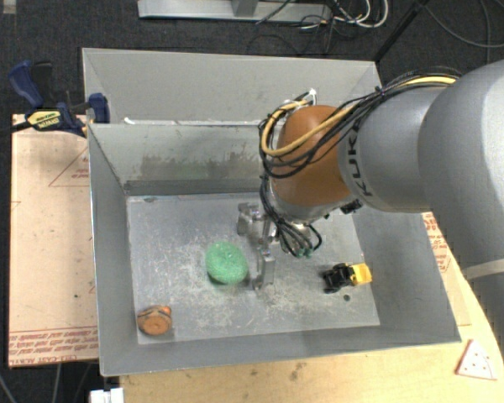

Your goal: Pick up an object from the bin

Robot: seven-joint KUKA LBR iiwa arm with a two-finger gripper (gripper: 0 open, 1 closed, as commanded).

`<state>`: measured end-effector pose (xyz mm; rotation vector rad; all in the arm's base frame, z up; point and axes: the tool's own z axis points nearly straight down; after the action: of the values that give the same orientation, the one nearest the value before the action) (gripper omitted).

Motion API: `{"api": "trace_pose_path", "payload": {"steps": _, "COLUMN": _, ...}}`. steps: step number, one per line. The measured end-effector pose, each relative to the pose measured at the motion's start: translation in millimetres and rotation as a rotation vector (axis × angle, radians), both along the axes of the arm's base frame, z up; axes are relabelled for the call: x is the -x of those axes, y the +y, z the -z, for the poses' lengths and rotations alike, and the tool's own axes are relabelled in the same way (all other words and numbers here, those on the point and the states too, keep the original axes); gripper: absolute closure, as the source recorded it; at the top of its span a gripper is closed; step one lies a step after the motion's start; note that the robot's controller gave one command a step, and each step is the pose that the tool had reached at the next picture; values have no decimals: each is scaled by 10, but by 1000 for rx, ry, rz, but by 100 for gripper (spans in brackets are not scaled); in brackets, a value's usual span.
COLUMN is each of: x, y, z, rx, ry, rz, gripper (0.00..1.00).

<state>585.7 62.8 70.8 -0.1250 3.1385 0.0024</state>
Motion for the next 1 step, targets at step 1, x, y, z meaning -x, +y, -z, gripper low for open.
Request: {"api": "trace_pose_path", "payload": {"steps": 1, "x": 79, "y": 276, "z": -6, "rx": 2, "ry": 0, "rz": -106, "gripper": 0}}
